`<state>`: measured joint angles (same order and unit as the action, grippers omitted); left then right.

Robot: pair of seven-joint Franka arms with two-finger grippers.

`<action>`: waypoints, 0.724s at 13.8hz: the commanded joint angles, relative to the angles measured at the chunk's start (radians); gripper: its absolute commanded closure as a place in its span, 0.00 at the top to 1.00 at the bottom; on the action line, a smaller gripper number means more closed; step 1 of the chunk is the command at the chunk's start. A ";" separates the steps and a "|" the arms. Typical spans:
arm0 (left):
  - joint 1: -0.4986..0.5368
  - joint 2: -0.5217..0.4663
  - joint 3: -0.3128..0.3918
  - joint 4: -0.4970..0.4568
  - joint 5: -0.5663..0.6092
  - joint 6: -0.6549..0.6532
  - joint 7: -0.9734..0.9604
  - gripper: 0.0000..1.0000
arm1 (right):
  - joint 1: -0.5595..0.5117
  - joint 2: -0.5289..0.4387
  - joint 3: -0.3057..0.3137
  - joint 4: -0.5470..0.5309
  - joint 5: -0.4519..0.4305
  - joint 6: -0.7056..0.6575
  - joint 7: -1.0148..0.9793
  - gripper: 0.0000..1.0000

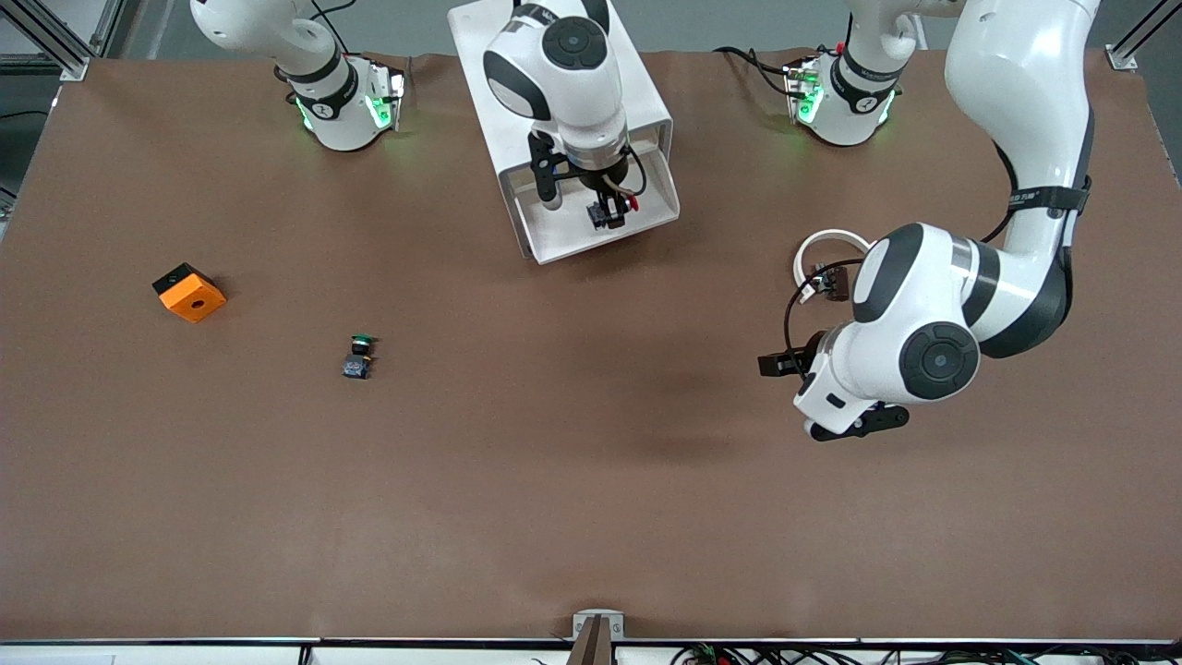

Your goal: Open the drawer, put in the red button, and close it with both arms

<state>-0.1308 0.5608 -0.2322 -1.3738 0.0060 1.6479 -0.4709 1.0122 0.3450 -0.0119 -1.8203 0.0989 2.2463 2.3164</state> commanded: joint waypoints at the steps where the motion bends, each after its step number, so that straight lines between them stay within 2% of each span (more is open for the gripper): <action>1: 0.052 -0.106 -0.001 -0.099 0.028 0.000 0.150 1.00 | 0.058 0.040 -0.003 0.019 0.013 -0.024 0.049 0.00; 4: 0.127 -0.209 -0.003 -0.201 0.032 0.007 0.312 1.00 | 0.086 0.043 -0.002 0.021 0.047 -0.034 0.049 0.00; 10: 0.250 -0.416 -0.012 -0.433 0.032 0.137 0.429 1.00 | 0.088 0.055 -0.002 0.033 0.061 -0.054 0.057 0.00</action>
<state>0.0781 0.2583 -0.2308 -1.6728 0.0218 1.7180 -0.0739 1.0619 0.3913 -0.0204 -1.7778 0.1171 2.2348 2.3351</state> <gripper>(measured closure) 0.000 0.586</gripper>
